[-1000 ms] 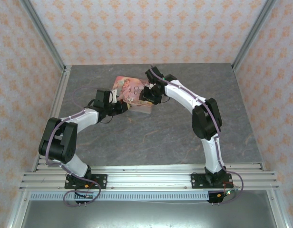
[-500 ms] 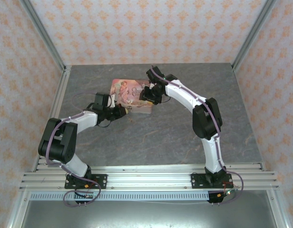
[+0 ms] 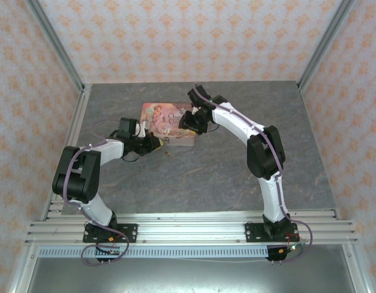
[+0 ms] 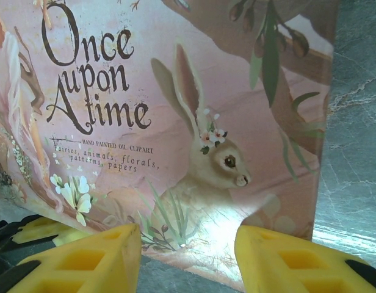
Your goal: Unlock the padlock with the key
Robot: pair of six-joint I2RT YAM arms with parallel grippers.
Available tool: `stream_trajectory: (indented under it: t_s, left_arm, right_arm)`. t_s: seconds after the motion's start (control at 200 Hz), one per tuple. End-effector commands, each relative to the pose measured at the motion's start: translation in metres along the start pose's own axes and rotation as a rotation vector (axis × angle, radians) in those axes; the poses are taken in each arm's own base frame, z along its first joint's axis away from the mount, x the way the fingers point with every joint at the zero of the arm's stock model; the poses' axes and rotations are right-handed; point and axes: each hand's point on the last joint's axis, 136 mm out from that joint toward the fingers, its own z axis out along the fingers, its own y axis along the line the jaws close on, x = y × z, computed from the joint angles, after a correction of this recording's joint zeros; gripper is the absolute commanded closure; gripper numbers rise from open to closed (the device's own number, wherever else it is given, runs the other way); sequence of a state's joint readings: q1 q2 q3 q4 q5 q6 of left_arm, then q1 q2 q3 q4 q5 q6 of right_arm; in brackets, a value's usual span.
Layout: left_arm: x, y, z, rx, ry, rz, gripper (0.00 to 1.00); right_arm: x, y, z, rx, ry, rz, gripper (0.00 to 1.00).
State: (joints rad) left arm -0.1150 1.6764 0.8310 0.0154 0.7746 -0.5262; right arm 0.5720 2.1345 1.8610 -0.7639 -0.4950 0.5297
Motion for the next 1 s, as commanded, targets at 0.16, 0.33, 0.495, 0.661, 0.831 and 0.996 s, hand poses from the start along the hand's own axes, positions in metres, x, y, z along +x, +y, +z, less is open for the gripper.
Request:
stream_trajectory:
  t_s: [0.16,0.33,0.495,0.661,0.831,0.996]
  left_arm:
    - [0.005,0.010,0.003,-0.021,0.025,-0.076,1.00]
    - [-0.001,0.001,0.002,0.008,0.003,-0.099,1.00]
    - [0.003,0.009,0.003,-0.053,-0.001,-0.222,1.00]
    - [0.000,0.011,0.000,-0.076,-0.046,-0.319,1.00]
    - [-0.011,-0.001,-0.001,-0.048,-0.065,-0.403,1.00]
    - [-0.025,-0.016,-0.001,-0.026,-0.056,-0.421,1.00]
  right_arm:
    - [0.008,-0.019,0.015,0.059,0.045,0.070,0.53]
    - [0.004,0.001,0.001,0.007,0.018,0.073,0.53]
    - [0.005,0.017,-0.011,-0.023,-0.010,0.068,0.53]
    - [0.006,0.030,-0.025,-0.046,-0.042,0.063,0.53]
    - [0.006,0.032,-0.036,-0.051,-0.078,0.070,0.53]
    - [0.006,0.021,-0.045,-0.038,-0.129,0.094,0.53]
